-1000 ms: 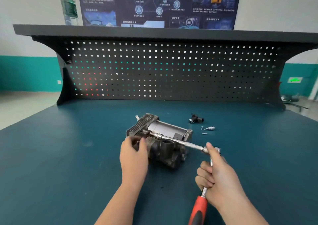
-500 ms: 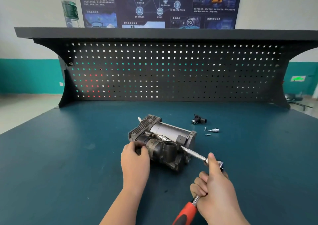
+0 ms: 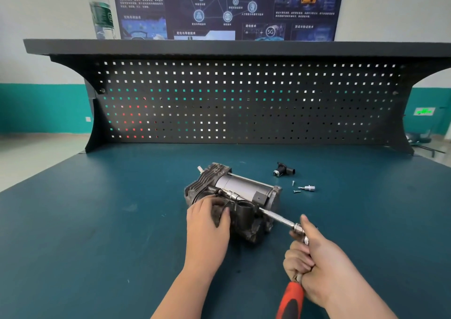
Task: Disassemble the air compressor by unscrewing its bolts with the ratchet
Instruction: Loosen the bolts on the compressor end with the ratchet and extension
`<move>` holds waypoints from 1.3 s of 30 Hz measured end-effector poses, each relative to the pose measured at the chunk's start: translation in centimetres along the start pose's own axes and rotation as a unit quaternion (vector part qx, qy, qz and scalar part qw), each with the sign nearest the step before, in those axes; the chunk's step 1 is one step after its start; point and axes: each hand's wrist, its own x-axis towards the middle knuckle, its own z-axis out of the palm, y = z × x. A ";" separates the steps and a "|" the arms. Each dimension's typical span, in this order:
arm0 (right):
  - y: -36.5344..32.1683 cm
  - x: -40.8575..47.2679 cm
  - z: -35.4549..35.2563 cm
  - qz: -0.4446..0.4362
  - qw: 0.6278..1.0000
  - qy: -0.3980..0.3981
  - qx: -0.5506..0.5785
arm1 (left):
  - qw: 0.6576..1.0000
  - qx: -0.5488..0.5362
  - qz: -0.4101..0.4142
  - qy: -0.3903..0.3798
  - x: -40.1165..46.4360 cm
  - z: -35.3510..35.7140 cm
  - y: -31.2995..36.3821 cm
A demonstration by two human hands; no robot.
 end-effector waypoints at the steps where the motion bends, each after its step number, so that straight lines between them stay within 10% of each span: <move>1: 0.0 -0.1 0.1 0.000 1.000 0.001 0.002 | 1.000 0.000 0.001 0.000 0.0 0.0 0.0; 15: 1.3 -0.4 0.0 -0.231 0.961 -0.017 -0.150 | 0.995 -0.075 0.049 0.052 0.0 -0.8 1.8; 20: -1.7 -0.2 0.7 -0.253 0.953 -0.065 -0.152 | 0.950 0.073 0.238 -0.189 2.0 -0.3 3.9; 23: -4.8 -0.5 1.3 -0.287 0.928 -0.138 -0.195 | 0.947 0.113 0.250 -0.166 2.8 0.0 5.6; 26: -7.7 -1.4 1.1 -0.370 0.834 -0.242 -0.330 | 0.913 0.179 0.355 -0.088 4.0 0.2 7.8; 31: -11.3 -2.6 -0.1 -0.594 0.476 -0.229 -0.607 | 0.895 0.117 0.384 -0.195 4.4 0.5 9.4; 35: -12.4 -1.0 -2.0 -0.663 0.353 -0.153 -0.643 | 0.909 0.047 0.387 -0.150 3.9 1.7 9.5; 37: -11.9 0.1 -3.7 -0.670 0.376 -0.080 -0.636 | 0.909 0.044 0.391 -0.139 3.9 2.4 9.6; 39: -11.2 1.2 -5.4 -0.604 0.516 -0.006 -0.607 | 0.908 0.030 0.402 -0.110 3.9 2.9 9.7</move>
